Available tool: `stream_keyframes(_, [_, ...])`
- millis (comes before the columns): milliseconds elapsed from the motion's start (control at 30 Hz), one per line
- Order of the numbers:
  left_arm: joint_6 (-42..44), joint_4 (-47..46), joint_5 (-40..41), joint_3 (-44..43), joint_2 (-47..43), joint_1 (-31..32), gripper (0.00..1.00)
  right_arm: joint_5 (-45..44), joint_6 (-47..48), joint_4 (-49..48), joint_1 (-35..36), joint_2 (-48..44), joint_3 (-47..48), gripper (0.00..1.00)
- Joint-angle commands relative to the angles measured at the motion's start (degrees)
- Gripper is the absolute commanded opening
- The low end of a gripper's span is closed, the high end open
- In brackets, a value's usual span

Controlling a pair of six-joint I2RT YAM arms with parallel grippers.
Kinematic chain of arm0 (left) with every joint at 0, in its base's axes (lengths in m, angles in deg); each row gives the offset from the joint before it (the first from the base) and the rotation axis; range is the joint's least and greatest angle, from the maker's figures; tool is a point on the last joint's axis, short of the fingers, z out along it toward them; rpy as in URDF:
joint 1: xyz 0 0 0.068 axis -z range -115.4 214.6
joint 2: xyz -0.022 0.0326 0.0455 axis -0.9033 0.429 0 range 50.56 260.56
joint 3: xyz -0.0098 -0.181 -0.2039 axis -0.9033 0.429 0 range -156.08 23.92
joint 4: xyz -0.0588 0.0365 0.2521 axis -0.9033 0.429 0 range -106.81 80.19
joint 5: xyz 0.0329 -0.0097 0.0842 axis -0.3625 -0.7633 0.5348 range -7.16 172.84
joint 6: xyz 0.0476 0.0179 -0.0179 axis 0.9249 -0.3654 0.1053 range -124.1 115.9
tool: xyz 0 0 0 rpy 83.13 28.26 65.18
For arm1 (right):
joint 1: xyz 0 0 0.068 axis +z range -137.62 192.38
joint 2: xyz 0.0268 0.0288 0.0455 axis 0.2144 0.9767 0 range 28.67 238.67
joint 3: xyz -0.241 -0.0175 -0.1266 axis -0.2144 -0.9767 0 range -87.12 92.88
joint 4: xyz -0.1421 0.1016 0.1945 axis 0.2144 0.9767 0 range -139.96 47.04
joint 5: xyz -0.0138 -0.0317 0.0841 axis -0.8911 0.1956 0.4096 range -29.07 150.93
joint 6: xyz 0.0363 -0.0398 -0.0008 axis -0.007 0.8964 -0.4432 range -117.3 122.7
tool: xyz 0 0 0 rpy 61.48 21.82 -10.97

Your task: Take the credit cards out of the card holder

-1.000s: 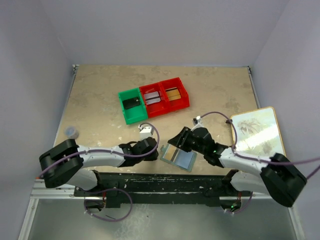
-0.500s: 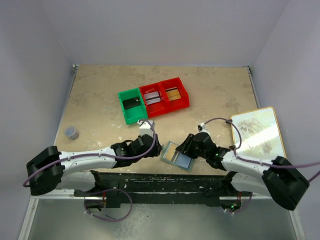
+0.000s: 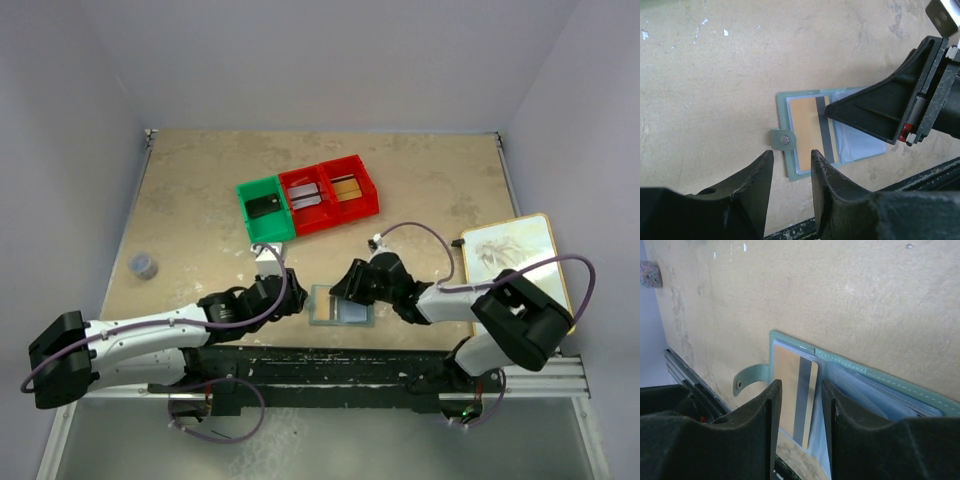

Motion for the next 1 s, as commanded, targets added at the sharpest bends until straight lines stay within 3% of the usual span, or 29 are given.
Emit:
stream_keyframes(0, [1.8, -1.8, -3.9, -1.8, 0.8, 0.2, 0.33, 1.1, 5.7, 4.6, 0.0, 0.4, 2.4, 0.4])
stream_keyframes(167, [3.0, -9.9, -11.9, -3.2, 4.4, 0.5, 0.31, -5.2, 6.7, 13.4, 0.0, -5.2, 3.2, 0.39])
stream_keyframes(367, [4.8, -12.7, -15.1, -7.1, 14.9, 1.3, 0.28, -1.0, 5.5, 9.2, 0.0, -11.8, -1.6, 0.35])
stream_keyframes(700, [4.9, -10.1, -6.3, -10.9, 23.2, 1.4, 0.26, 3.5, 1.5, -1.3, 0.0, -6.7, -6.0, 0.3])
stream_keyframes(767, [5.2, -11.3, -5.4, -10.0, 24.0, 1.2, 0.23, 3.2, 2.0, -1.0, 0.0, -5.5, -5.4, 0.23])
stream_keyframes(967, [4.2, -14.2, -8.0, -8.6, 28.6, 0.0, 0.15, 2.8, 0.7, -1.7, 0.0, -2.7, -5.4, 0.22])
